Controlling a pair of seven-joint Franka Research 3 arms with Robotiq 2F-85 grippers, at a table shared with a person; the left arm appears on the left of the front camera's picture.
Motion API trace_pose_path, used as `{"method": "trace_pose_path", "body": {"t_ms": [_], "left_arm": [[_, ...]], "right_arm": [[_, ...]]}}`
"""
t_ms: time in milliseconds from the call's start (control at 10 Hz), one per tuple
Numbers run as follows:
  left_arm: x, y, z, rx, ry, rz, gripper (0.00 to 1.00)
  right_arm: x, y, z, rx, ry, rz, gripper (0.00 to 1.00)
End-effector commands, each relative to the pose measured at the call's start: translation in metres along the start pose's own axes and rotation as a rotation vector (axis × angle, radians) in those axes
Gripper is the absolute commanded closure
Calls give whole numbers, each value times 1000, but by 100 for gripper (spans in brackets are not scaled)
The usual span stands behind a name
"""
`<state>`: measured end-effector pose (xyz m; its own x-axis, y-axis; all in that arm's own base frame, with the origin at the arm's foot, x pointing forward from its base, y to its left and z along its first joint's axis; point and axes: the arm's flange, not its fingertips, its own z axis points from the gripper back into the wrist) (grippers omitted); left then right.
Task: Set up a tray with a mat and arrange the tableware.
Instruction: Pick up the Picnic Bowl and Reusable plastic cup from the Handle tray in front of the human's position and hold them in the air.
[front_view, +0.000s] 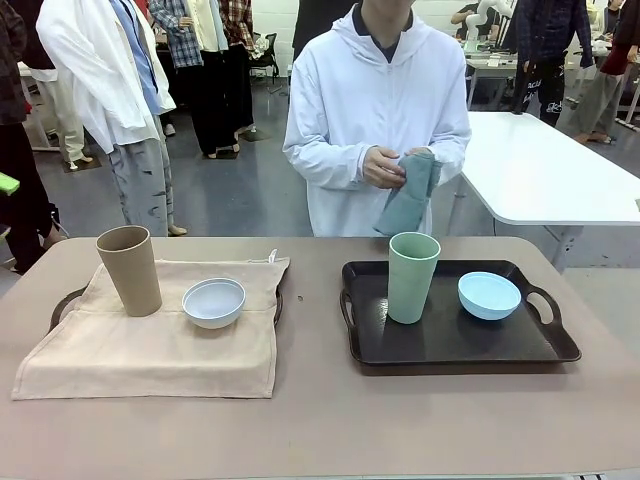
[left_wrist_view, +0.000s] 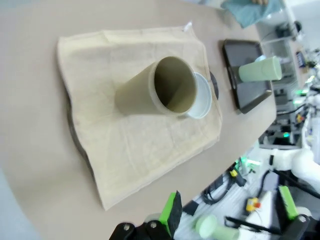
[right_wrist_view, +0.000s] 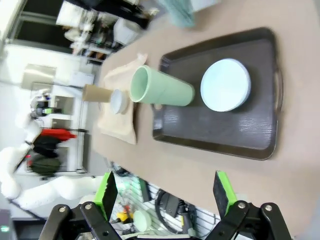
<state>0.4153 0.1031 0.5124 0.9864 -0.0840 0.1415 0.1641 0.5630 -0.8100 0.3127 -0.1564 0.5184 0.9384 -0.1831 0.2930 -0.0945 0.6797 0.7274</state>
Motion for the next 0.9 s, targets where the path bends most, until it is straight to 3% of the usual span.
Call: {"method": "trace_pose_path", "body": {"t_ms": [0, 200, 400, 600, 800], "left_arm": [[23, -60, -26, 158, 7, -133, 0], [41, -109, -66, 310, 30, -263, 0], [51, -152, -119, 425, 59, -504, 0], [56, -187, -172, 492, 56, -735, 0], [51, -213, -223, 462, 153, -899, 0]], "right_arm": [[31, 31, -16, -233, 125, -60, 0], [58, 52, -44, -350, 217, -90, 0], [71, 62, -83, -496, 289, -143, 0], [76, 56, -116, -601, 347, -167, 0], [74, 29, -154, -682, 406, -207, 0]]}}
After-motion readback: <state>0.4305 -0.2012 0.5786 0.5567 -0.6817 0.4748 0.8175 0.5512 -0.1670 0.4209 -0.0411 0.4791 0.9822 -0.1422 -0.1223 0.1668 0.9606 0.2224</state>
